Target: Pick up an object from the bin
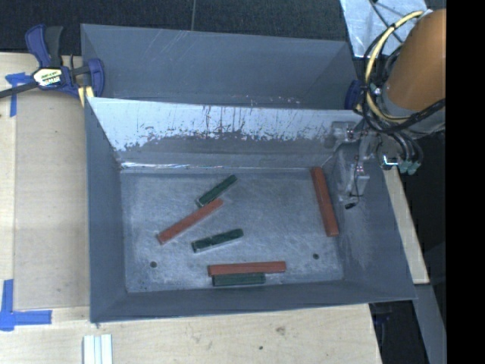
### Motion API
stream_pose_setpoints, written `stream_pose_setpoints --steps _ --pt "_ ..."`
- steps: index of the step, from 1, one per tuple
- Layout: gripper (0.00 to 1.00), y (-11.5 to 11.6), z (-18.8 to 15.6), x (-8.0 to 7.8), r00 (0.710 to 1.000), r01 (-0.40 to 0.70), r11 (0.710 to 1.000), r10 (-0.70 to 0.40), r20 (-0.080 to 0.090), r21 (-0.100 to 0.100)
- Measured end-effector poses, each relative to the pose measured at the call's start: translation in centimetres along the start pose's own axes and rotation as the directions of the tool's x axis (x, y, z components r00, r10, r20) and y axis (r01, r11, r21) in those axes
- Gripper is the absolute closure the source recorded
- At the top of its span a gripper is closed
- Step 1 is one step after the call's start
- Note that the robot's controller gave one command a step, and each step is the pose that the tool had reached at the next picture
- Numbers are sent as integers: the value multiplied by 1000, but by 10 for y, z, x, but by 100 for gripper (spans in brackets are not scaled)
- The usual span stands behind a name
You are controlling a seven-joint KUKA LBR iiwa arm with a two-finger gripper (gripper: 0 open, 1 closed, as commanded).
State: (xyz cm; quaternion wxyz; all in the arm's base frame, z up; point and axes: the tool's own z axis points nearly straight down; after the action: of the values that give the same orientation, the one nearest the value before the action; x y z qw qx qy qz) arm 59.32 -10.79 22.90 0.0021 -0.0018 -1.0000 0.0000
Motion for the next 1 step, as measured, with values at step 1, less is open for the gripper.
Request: stream_pose_setpoints --steps 1 --pt "0 66 130 -9 999 54 999 -54 0 -2"
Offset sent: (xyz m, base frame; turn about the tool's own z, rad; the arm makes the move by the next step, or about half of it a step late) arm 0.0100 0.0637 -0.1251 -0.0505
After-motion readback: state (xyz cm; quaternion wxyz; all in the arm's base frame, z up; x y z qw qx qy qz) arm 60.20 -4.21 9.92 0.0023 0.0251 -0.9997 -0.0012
